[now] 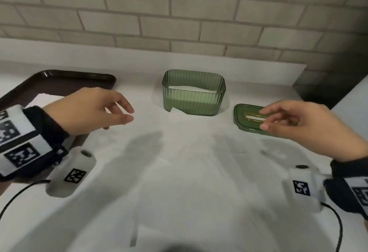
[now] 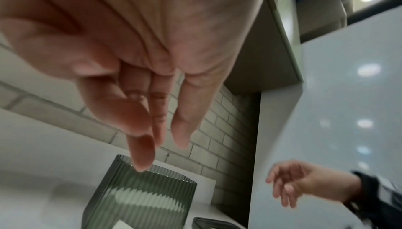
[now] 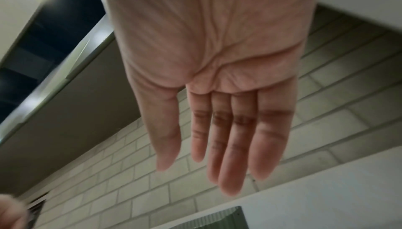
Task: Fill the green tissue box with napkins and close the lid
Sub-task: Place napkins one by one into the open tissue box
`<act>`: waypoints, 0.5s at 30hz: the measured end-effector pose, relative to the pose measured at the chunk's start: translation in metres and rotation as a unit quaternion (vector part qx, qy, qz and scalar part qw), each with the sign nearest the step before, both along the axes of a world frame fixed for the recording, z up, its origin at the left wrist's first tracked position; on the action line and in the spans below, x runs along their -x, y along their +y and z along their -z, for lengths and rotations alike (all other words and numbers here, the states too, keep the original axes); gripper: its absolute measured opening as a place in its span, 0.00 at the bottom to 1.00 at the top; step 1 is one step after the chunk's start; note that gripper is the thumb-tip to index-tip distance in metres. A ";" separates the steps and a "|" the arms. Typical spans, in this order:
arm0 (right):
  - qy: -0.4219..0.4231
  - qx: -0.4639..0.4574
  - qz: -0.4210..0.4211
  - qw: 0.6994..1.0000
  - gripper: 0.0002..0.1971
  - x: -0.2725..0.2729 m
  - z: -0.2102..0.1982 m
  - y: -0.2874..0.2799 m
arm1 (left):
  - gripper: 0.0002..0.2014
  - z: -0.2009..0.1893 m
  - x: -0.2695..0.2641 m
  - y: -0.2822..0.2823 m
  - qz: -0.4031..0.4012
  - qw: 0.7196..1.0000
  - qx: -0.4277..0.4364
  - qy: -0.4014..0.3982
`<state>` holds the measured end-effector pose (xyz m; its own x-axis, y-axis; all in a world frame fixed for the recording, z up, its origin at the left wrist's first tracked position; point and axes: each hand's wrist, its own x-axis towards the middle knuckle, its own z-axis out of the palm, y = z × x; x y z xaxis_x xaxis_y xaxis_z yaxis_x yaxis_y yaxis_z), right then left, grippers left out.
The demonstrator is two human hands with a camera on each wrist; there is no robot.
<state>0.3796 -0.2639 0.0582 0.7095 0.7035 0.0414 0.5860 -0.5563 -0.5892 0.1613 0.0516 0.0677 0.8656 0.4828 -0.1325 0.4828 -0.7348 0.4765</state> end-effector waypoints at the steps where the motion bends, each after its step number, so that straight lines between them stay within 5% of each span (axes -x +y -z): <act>1: 0.010 -0.013 0.012 1.000 0.10 0.007 0.006 -0.012 | 0.05 0.005 0.011 -0.004 -0.008 1.000 0.014 -0.002; 8: 0.100 -0.077 0.079 0.989 0.41 0.054 0.051 -0.057 | 0.08 0.039 0.053 -0.027 -0.060 0.994 0.074 -0.044; 13: 0.128 -0.110 0.075 0.983 0.31 0.084 0.064 -0.050 | 0.07 0.053 0.083 -0.039 -0.093 0.987 0.116 -0.059; 15: 0.129 -0.101 0.061 0.985 0.34 0.096 0.067 -0.043 | 0.08 0.059 0.097 -0.044 -0.095 0.987 0.122 -0.053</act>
